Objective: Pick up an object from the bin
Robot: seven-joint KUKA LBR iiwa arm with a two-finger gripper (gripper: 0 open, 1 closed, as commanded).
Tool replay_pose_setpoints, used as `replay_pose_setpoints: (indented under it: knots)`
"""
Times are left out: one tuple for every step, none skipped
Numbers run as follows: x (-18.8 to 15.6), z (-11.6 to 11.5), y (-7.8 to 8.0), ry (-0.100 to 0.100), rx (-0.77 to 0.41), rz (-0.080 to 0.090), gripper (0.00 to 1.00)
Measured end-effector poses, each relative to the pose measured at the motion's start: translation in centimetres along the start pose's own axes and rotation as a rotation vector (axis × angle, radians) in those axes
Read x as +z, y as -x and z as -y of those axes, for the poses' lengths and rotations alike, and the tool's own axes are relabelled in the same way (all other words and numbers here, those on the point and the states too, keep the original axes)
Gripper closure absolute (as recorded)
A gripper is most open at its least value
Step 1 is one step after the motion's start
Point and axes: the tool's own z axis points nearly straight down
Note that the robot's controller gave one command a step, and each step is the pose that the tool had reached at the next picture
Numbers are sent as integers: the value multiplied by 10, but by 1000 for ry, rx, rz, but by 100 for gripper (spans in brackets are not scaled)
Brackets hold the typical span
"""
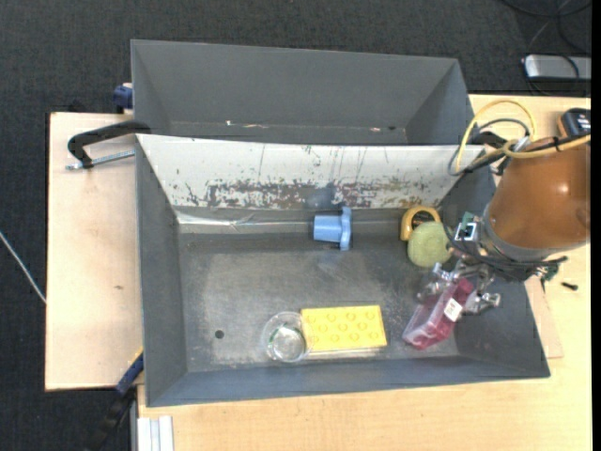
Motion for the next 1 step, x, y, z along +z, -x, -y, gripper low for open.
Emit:
replay_pose_setpoints:
  knots:
    - [0, 0, 0, 0, 0, 0, 100]
